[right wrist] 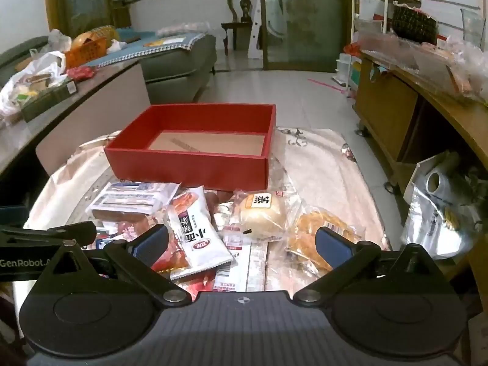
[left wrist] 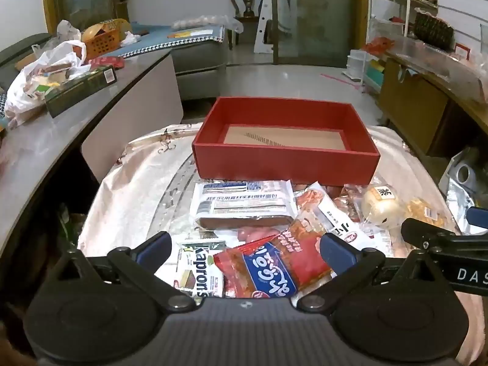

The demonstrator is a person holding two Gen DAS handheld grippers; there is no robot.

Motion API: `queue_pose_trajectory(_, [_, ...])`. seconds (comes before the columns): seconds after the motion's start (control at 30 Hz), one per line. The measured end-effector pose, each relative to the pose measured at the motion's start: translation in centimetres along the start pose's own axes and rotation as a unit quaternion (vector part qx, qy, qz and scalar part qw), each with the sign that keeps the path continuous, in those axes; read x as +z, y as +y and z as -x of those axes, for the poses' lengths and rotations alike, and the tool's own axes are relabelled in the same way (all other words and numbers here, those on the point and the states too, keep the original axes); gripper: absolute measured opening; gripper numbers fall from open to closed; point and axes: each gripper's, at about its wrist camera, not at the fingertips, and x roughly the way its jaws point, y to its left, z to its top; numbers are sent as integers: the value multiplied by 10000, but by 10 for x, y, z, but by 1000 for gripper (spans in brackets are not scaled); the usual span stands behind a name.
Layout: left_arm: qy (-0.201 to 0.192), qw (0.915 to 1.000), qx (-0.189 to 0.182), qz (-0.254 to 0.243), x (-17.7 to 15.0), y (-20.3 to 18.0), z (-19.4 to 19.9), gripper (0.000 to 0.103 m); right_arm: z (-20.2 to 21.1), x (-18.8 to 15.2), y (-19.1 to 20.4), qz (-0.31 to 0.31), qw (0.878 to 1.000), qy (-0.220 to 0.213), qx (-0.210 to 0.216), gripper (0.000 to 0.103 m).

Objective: Organize snacks

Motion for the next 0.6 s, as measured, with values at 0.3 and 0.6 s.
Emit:
queue_pose_trajectory(0.3, [156,9999,-31,43,-7,4,-11,99,-5,-4,0,24,9999,97,-8,103])
queue_pose_trajectory(0.6, [234,9997,-27,32,-11,3,-8,99,-9,-1,4,84,9994,298,-153,103])
